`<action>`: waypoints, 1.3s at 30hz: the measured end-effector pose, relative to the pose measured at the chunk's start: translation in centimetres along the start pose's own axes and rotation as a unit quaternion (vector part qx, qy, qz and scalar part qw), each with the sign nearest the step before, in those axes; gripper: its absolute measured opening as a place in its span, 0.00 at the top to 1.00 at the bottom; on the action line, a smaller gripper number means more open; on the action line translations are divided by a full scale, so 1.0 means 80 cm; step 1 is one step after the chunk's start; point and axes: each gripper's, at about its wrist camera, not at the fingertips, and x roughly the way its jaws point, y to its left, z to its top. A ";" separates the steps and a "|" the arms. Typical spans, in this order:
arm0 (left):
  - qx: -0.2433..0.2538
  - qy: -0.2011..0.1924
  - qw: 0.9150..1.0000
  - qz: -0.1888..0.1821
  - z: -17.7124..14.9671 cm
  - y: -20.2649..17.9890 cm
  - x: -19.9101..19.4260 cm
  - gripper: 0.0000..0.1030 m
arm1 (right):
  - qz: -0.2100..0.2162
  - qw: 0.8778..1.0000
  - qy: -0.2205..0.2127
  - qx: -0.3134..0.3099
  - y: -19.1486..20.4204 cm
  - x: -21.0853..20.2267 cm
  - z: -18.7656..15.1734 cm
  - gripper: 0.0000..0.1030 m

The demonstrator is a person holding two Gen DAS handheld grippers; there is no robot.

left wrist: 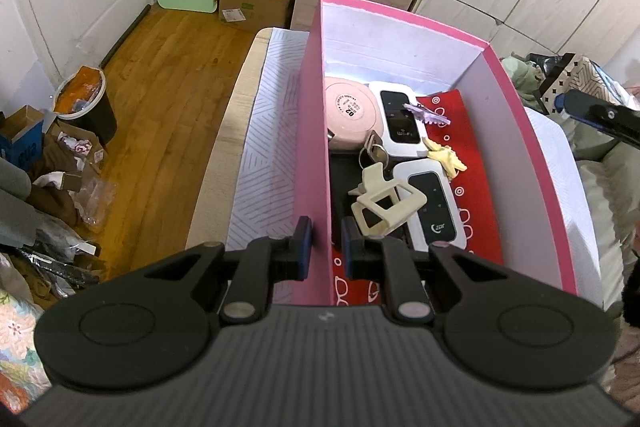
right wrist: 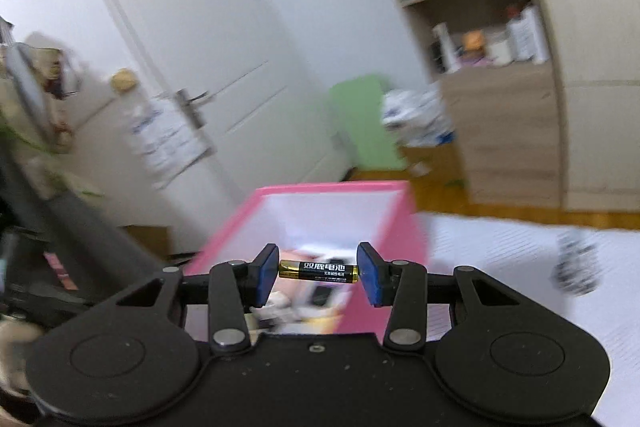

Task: Organize rigid objects
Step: 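Close the right gripper on the AA battery and lift it, then carry the AA battery into the pink box and release it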

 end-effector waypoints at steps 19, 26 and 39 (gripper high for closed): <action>0.015 -0.007 1.000 -0.018 -0.006 0.006 -0.001 0.87 | -0.101 0.972 0.202 -0.058 0.071 0.175 0.002 0.53; 0.020 -0.006 1.000 -0.017 -0.005 0.004 0.000 0.87 | -0.110 0.976 0.182 -0.045 0.065 0.171 0.001 0.51; 0.027 -0.004 1.000 -0.006 -0.003 -0.002 0.001 0.87 | -0.042 0.996 0.083 0.001 0.073 0.048 -0.020 0.47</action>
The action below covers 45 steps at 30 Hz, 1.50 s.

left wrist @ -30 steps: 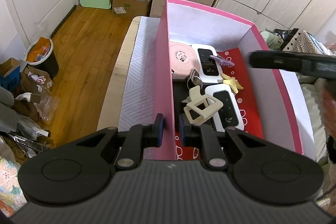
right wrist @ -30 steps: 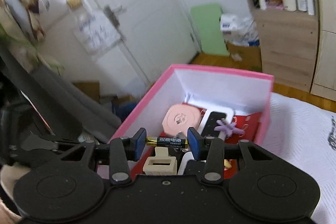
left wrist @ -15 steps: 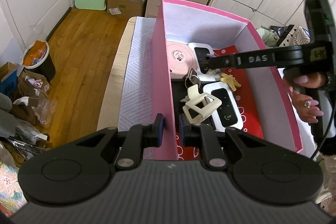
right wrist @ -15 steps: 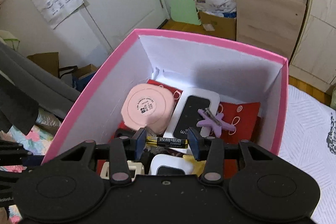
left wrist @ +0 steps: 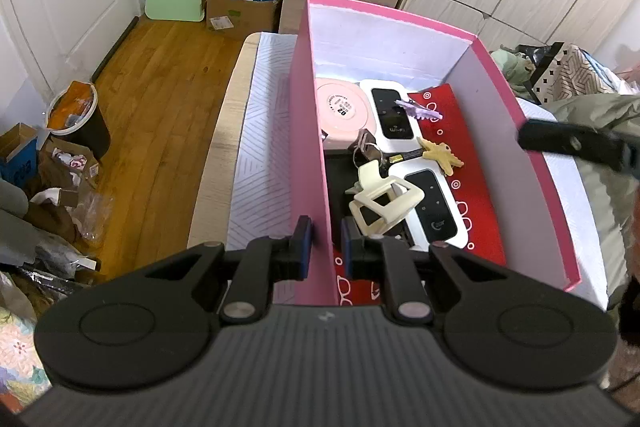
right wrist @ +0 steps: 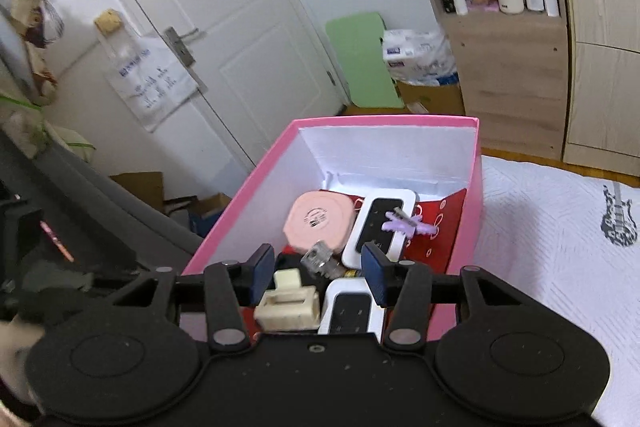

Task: Organize rigid objects

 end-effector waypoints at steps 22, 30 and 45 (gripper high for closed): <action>0.056 -0.067 0.992 0.090 -0.034 -0.066 -0.059 0.61 | -0.048 0.997 -0.050 -0.044 0.031 -0.057 -0.069 0.39; 0.069 -0.111 0.979 0.156 -0.062 -0.105 -0.091 0.19 | -0.038 0.996 -0.065 -0.046 0.038 -0.095 -0.089 0.21; 0.070 -0.086 0.991 0.074 -0.097 -0.183 -0.087 0.04 | -0.162 0.984 -0.064 0.044 0.002 -0.187 -0.112 0.04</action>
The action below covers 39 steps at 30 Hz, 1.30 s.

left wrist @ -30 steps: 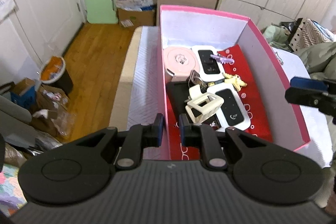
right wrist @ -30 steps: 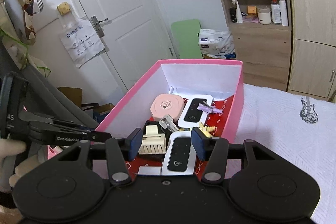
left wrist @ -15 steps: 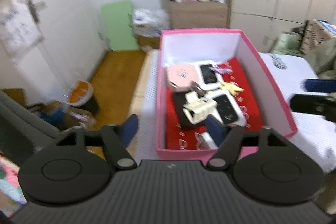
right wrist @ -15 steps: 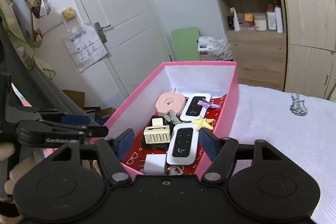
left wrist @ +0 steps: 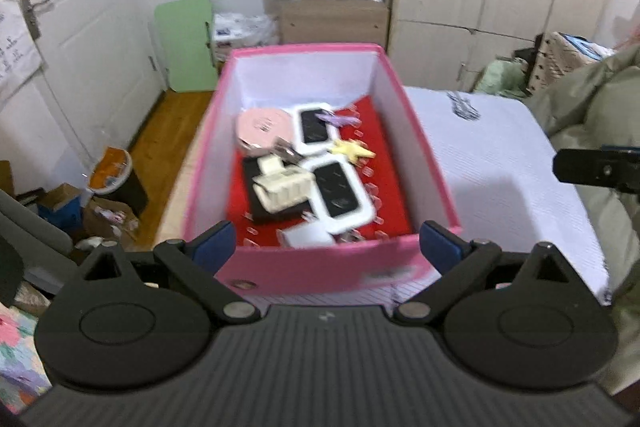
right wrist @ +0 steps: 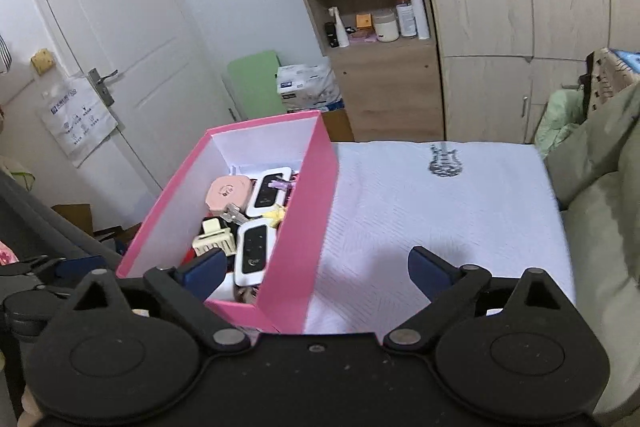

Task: Organize rigid objects

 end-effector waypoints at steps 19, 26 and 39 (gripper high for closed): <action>-0.039 0.087 0.995 0.012 -0.018 -0.024 0.036 0.04 | -0.092 0.995 0.014 -0.038 -0.007 -0.019 -0.036 0.04; -0.027 0.075 0.997 0.021 -0.014 -0.030 0.035 0.04 | -0.091 0.995 0.029 -0.038 -0.010 -0.007 -0.040 0.04; -0.013 0.050 0.998 0.035 -0.021 -0.036 0.023 0.04 | -0.104 0.993 0.022 -0.043 -0.006 -0.015 -0.051 0.04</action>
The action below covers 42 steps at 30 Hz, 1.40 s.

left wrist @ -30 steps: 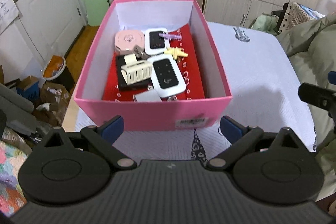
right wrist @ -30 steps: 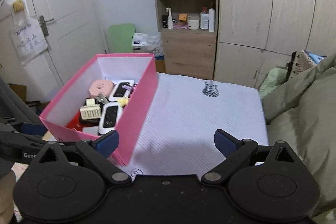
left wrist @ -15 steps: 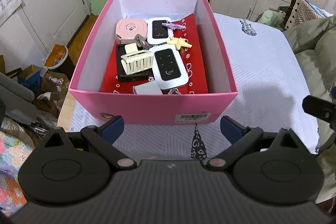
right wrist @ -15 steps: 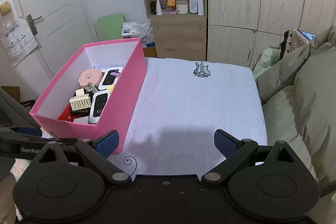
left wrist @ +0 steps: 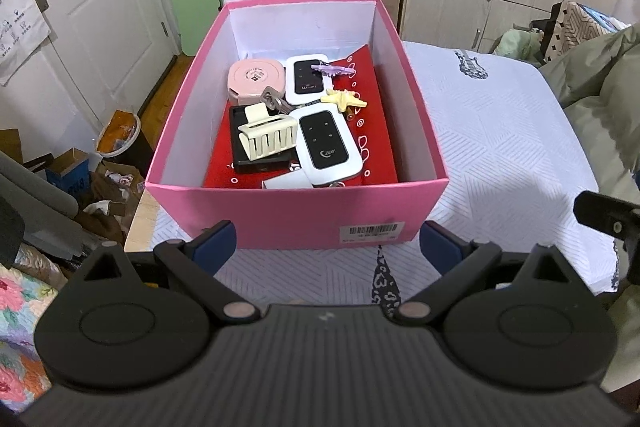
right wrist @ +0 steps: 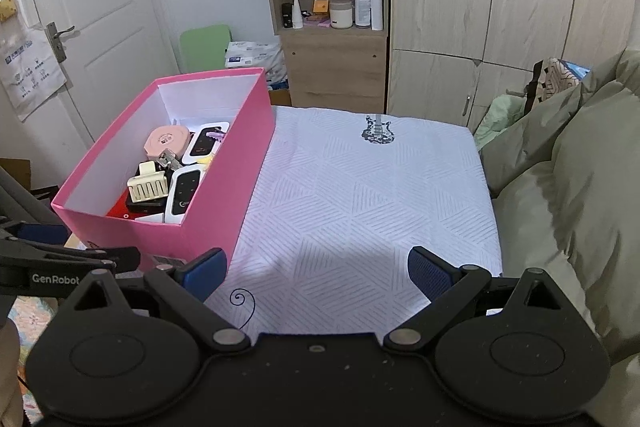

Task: Organize rigid objects

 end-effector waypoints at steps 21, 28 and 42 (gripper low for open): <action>-0.005 -0.002 1.000 0.005 -0.003 0.010 0.003 0.01 | -0.018 1.000 0.002 0.008 0.003 0.006 -0.004 0.04; 0.002 -0.008 1.000 0.009 -0.003 0.007 0.003 0.00 | -0.021 1.000 0.000 0.021 -0.002 0.006 -0.006 0.04; 0.014 -0.006 1.000 -0.004 -0.002 0.006 0.002 0.00 | -0.027 1.000 0.009 0.014 0.001 0.008 -0.010 0.04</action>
